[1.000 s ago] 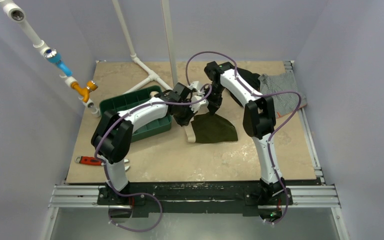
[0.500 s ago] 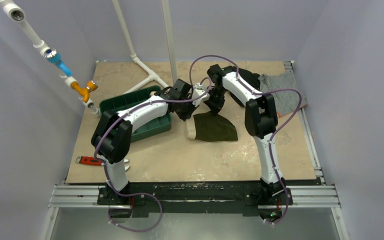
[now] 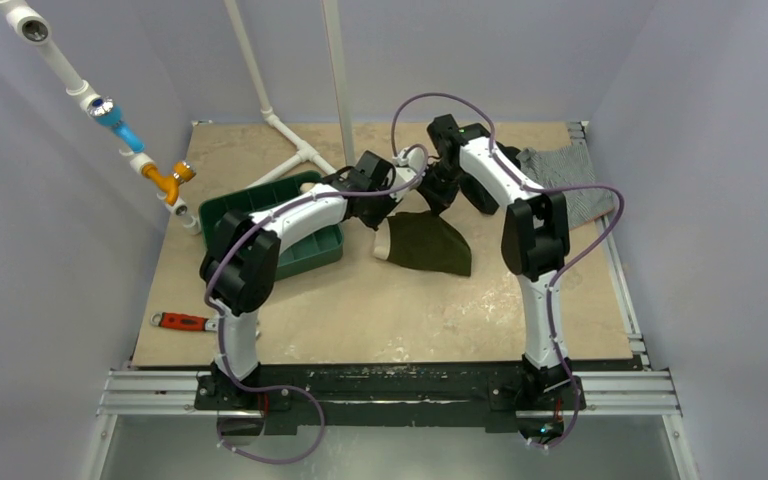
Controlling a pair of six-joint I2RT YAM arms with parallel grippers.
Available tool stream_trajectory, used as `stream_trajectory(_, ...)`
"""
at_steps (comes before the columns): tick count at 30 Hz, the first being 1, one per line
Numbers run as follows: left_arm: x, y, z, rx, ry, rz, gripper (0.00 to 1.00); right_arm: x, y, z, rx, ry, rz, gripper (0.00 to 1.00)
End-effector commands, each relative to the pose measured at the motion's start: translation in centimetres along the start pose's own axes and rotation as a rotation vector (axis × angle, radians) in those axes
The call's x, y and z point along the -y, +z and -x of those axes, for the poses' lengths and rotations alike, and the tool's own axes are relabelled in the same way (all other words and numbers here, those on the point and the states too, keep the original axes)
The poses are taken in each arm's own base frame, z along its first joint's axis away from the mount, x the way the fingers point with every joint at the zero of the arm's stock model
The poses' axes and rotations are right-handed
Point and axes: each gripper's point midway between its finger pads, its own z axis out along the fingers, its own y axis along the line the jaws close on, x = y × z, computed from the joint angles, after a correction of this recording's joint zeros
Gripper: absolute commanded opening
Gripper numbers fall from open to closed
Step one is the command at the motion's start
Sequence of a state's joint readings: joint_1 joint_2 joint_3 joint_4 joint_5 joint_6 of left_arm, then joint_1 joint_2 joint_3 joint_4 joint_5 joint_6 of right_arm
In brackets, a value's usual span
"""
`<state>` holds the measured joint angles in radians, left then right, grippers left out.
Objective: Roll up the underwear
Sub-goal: Fold the underwear at the center of the board.
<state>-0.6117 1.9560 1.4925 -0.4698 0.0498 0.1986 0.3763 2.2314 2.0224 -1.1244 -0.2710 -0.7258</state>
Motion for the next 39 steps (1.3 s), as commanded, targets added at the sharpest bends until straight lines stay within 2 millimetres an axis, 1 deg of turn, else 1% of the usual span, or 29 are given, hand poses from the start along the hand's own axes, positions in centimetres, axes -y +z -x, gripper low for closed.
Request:
stream_trajectory(1, -2.1, 0.1, 1.3, 0.014, -0.05, 0.094, 0.0, 1.3, -1.7, 0.7, 0.037, 0.015, -0.071, 0.0)
stream_trajectory(4, -2.6, 0.4, 1.6, 0.009, -0.074, 0.122, 0.0, 2.4, -1.4, 0.6, 0.046, 0.051, -0.104, 0.0)
stream_trajectory(5, -2.7, 0.6, 1.6, 0.003, -0.081, 0.131, 0.03, 2.8, -1.2, 0.6, 0.051, 0.065, -0.119, 0.0)
stream_trajectory(6, -2.9, 0.7, 1.6, 0.0, -0.087, 0.142, 0.08, 3.2, -1.0, 0.6, 0.056, 0.08, -0.134, 0.0)
stream_trajectory(7, -3.1, 0.8, 1.6, -0.003, -0.096, 0.156, 0.18, 3.6, -0.8, 0.5, 0.057, 0.096, -0.147, 0.0)
stream_trajectory(11, -4.0, 0.6, 1.8, 0.002, -0.107, 0.205, 0.44, 4.9, 0.6, 0.0, 0.044, 0.145, -0.187, 0.04)
stream_trajectory(13, -4.2, 0.3, 1.9, 0.008, -0.107, 0.219, 0.53, 5.0, 1.4, -0.4, 0.03, 0.159, -0.189, 0.09)
stream_trajectory(15, -4.3, -0.1, 1.9, 0.013, -0.109, 0.224, 0.57, 4.9, 1.9, -0.8, 0.024, 0.167, -0.188, 0.16)
stream_trajectory(19, -4.1, -1.6, 2.1, 0.041, -0.106, 0.221, 0.62, 5.0, 1.4, -1.1, 0.038, 0.18, -0.233, 0.31)
stream_trajectory(23, -3.2, -3.9, 2.1, 0.078, -0.09, 0.182, 0.63, 4.7, -0.6, -0.4, 0.1, 0.166, -0.266, 0.51)
stream_trajectory(25, -2.9, -5.3, 1.9, 0.098, -0.08, 0.17, 0.64, 4.2, -1.7, 0.1, 0.144, 0.15, -0.272, 0.58)
stream_trajectory(26, -2.6, -5.9, 1.5, 0.1, -0.069, 0.157, 0.64, 3.9, -2.3, 0.4, 0.166, 0.144, -0.279, 0.6)
stream_trajectory(27, -2.3, -6.6, 1.3, 0.108, -0.061, 0.144, 0.64, 3.7, -2.8, 0.4, 0.182, 0.139, -0.283, 0.61)
stream_trajectory(28, -1.8, -7.3, 1.0, 0.119, -0.052, 0.126, 0.65, 3.5, -3.6, 0.8, 0.209, 0.132, -0.296, 0.62)
stream_trajectory(30, -1.1, -8.7, 0.4, 0.138, -0.027, 0.099, 0.65, 2.5, -4.3, 1.2, 0.251, 0.122, -0.278, 0.64)
stream_trajectory(32, -0.3, -10.0, -0.2, 0.154, -0.003, 0.066, 0.66, 1.4, -4.6, 1.5, 0.287, 0.115, -0.242, 0.65)
stream_trajectory(33, 0.0, -10.8, -0.5, 0.163, 0.009, 0.061, 0.66, 0.7, -4.4, 1.6, 0.297, 0.111, -0.217, 0.66)
stream_trajectory(36, 0.1, -12.3, -1.8, 0.174, 0.032, 0.061, 0.67, -1.0, -4.0, 2.4, 0.323, 0.09, -0.156, 0.66)
stream_trajectory(39, -0.1, -13.5, -2.9, 0.175, 0.029, 0.061, 0.68, -2.5, -2.9, 3.5, 0.335, 0.063, -0.114, 0.66)
